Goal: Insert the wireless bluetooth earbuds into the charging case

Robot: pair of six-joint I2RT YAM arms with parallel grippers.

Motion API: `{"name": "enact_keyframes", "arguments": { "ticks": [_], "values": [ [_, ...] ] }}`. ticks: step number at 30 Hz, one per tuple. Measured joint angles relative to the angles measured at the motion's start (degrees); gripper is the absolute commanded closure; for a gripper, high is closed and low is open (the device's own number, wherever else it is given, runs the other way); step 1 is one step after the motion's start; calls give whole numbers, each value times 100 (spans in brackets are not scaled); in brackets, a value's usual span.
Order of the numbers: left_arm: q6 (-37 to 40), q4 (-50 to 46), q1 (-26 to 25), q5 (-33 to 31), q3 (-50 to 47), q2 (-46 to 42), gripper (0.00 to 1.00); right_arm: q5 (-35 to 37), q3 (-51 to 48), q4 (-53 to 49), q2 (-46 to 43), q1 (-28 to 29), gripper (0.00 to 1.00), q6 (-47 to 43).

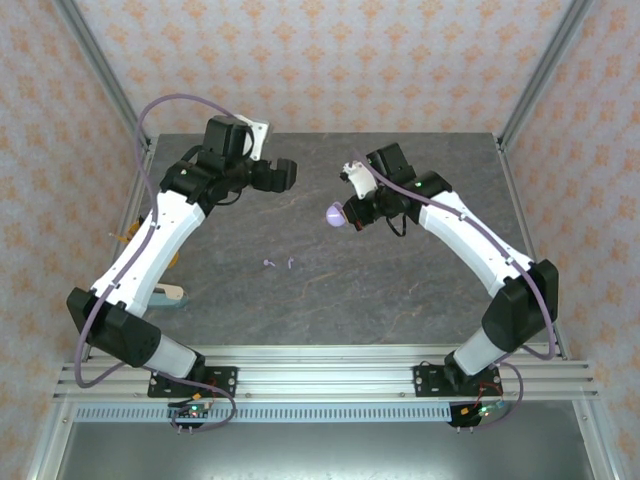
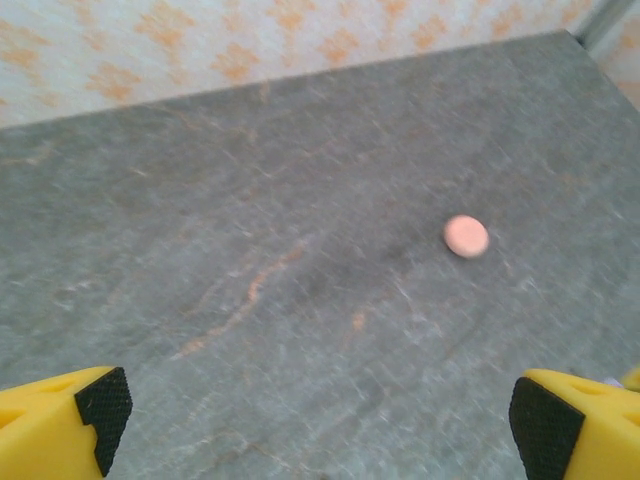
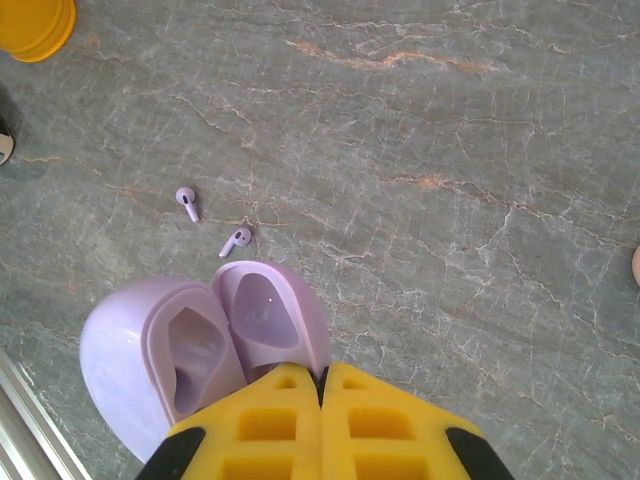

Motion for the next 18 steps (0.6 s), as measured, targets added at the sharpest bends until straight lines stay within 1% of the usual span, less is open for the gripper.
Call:
{"name": "enact_keyframes", "arguments": {
  "ticks": [5, 10, 15, 18],
  "values": [
    [149, 111, 9, 1228, -203, 120, 4, 24, 48, -63, 83, 0, 100, -17],
    [424, 103, 9, 2476, -455, 291, 8, 11, 50, -98, 109, 0, 100, -33],
    [804, -195, 9, 3386, -455, 721, 12, -109, 83, -96, 111, 0, 100, -31],
    [951, -369, 9, 3713, -455, 970, 13, -201, 94, -96, 111, 0, 100, -28]
  ]
}}
